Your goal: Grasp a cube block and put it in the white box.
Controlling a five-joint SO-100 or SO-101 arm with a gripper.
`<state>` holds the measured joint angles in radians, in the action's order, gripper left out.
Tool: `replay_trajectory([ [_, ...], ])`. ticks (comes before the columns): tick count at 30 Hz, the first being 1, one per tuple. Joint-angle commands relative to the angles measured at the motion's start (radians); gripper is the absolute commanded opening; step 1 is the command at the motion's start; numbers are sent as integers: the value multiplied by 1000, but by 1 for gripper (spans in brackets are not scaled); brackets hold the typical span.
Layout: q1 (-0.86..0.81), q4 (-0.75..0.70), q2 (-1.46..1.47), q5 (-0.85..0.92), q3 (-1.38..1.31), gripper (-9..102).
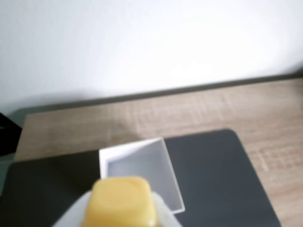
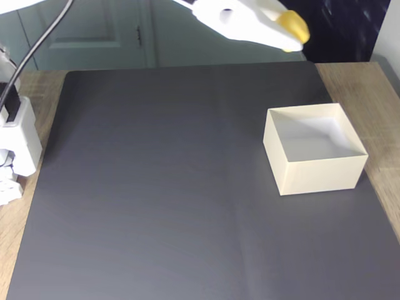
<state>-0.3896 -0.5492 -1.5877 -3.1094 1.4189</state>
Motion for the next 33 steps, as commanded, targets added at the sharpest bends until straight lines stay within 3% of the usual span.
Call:
replay_trajectory([
  [1,3,43,81,-3,-104,0],
  [15,-21,115,466,-6,-371,2],
  [25,12,121,532,-2,-383,5],
  [33,9,112,543,11,-396,24],
])
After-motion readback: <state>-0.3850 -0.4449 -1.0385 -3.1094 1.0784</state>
